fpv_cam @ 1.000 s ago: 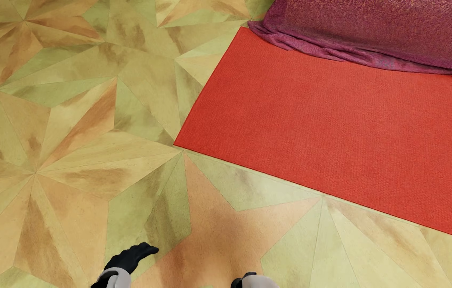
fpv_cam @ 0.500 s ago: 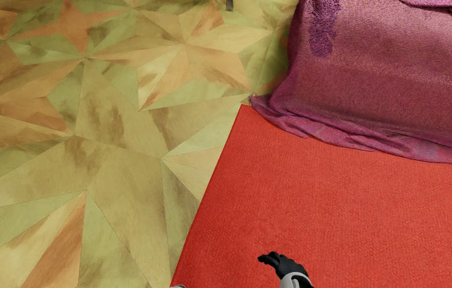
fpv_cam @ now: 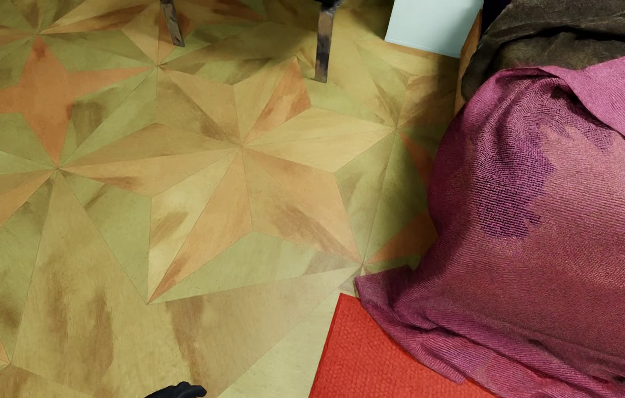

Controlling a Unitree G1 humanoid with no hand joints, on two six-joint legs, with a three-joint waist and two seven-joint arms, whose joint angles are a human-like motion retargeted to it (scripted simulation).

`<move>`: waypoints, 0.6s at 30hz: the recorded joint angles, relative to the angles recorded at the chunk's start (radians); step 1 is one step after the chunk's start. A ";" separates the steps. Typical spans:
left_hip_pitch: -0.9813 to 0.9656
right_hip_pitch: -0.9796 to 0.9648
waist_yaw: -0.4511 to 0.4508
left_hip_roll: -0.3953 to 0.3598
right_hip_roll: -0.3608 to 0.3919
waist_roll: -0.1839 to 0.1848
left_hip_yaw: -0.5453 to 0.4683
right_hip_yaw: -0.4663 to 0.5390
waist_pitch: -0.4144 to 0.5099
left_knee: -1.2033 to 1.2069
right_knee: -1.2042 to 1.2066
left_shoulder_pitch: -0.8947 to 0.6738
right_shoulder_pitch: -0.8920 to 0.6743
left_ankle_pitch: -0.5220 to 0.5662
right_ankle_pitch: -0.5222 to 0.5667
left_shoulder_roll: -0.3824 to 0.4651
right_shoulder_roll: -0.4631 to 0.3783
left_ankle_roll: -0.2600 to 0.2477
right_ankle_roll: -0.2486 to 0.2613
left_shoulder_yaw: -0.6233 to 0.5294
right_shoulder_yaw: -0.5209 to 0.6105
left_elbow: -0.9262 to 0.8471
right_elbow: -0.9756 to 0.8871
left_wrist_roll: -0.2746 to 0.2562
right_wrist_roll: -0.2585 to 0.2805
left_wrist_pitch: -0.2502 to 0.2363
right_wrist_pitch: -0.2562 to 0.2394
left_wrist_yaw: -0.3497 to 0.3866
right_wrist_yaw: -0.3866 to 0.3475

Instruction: Walk to the armchair

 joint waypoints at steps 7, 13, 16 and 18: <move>-0.363 0.583 0.111 -0.007 -0.027 -0.037 0.112 0.186 -0.035 -1.047 -0.221 0.267 -0.348 -0.139 0.044 -0.099 0.015 -0.007 0.015 0.037 0.053 0.155 -0.495 -0.035 0.063 -0.066 -0.181 -0.058 -0.176; -0.177 0.077 0.144 -0.176 -0.183 -0.186 0.299 0.237 -0.005 -0.611 0.739 0.095 -0.201 -0.231 0.354 -0.174 -0.072 0.158 0.192 0.133 0.073 0.157 -0.333 0.034 0.115 -0.021 0.052 0.003 -0.128; 0.148 -0.262 0.119 -0.271 -0.267 -0.206 0.283 0.164 -0.008 -0.824 0.547 -0.046 -0.125 -0.290 0.178 -0.189 -0.102 0.150 0.081 0.217 0.218 0.014 0.023 -0.056 0.016 -0.093 0.085 0.182 0.133; 0.335 -0.357 0.085 -0.307 -0.306 -0.206 0.211 0.088 -0.020 -0.929 0.148 -0.167 -0.031 -0.284 0.126 -0.151 -0.137 0.140 0.061 0.164 0.265 -0.076 0.117 -0.080 -0.044 -0.174 0.022 0.148 0.282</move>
